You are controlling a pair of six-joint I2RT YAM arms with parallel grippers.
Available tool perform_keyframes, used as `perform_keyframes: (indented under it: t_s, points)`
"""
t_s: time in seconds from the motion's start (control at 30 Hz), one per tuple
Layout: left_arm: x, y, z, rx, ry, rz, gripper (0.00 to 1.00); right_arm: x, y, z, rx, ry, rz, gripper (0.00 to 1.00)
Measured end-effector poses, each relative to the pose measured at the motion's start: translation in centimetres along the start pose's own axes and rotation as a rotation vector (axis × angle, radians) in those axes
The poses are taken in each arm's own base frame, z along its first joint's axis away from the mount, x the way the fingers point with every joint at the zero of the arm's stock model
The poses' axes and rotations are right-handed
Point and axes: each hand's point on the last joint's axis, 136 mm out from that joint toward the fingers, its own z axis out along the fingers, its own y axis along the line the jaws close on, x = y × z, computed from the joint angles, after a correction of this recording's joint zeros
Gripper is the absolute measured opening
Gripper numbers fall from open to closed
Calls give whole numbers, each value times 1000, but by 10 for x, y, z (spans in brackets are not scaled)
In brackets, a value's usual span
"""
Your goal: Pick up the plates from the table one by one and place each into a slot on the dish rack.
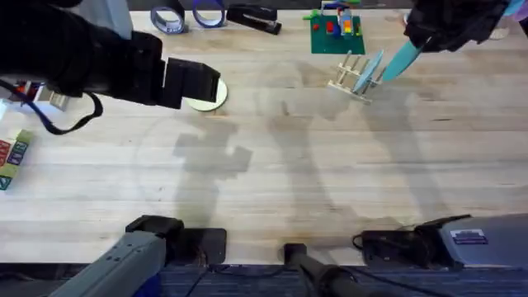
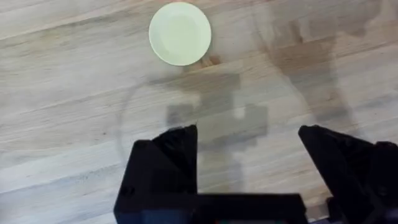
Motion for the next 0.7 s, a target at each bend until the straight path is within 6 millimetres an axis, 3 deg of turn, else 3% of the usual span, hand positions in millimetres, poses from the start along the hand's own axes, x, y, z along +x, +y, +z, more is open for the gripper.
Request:
perform_keyframes:
  t_s: [0.37, 0.7]
  points:
    - [0, 0, 0, 0, 0, 0, 993, -3, 8, 1, -34, -6, -17, 29]
    - [0, 0, 0, 0, 0, 0, 993, 3, 14, 23, 3, 39, -39, 29]
